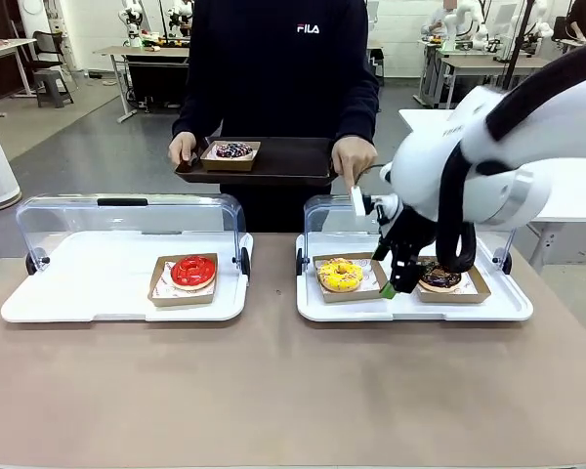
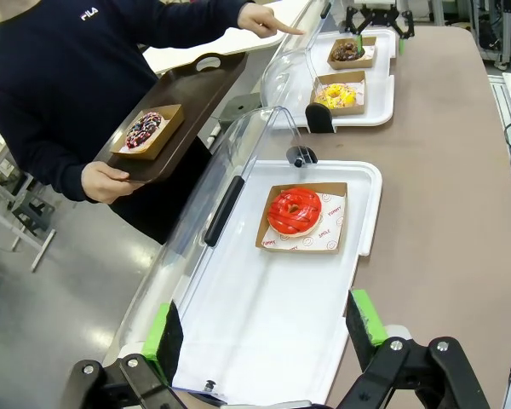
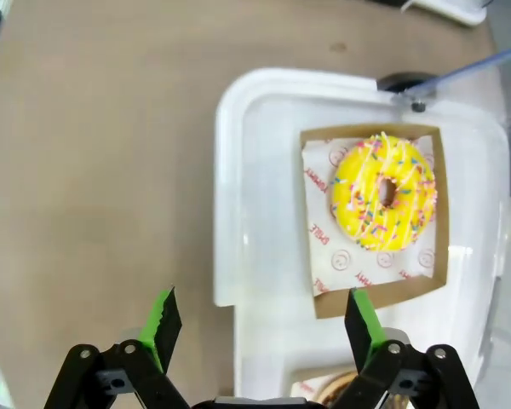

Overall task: Provide the desired donut to the person.
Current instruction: Pick up and lift the Paper togo box containing the Donut pointed at by the person.

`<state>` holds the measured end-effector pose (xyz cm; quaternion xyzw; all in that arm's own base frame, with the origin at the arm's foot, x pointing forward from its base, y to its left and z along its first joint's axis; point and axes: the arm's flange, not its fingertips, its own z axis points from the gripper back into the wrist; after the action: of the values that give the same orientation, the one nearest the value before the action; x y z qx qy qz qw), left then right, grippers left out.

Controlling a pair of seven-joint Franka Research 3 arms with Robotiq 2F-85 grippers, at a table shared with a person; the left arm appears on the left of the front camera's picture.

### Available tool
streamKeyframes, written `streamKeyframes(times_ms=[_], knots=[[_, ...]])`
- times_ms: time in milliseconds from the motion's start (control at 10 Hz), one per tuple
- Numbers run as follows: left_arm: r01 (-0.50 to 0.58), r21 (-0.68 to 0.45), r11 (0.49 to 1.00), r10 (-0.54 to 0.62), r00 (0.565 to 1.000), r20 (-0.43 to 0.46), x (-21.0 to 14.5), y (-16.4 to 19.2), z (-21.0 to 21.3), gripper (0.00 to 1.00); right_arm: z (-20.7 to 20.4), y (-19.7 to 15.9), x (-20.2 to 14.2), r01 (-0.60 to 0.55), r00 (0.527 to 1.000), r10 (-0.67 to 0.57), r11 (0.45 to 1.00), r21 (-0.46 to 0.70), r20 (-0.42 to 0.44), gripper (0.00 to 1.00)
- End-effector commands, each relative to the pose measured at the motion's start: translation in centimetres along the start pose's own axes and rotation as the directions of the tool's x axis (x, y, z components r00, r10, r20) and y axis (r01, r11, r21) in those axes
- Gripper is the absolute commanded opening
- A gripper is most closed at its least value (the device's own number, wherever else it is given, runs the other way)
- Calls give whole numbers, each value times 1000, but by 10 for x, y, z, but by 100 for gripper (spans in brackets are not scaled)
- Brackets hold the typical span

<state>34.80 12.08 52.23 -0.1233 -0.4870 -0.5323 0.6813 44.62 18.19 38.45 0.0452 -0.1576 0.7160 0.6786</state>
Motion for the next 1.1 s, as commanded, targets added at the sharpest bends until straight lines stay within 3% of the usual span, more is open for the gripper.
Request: streamKeyframes(times_ms=[0, 200, 900, 1000], knots=[[16, 4, 1000, -16, 1000, 20, -2, 1, 1, 100, -23, -12, -10, -61, 998, 60, 997, -56, -32, 100], [16, 4, 1000, -16, 1000, 20, -2, 1, 1, 100, -39, -24, -19, -73, 997, 73, 991, -112, -5, 100], [16, 4, 1000, -16, 1000, 20, -2, 1, 1, 100, -55, -37, -21, -75, 997, 74, 995, -63, -13, 100], [16, 4, 1000, -16, 1000, 20, -2, 1, 1, 100, -60, -40, -22, -72, 997, 71, 997, -39, -15, 44]])
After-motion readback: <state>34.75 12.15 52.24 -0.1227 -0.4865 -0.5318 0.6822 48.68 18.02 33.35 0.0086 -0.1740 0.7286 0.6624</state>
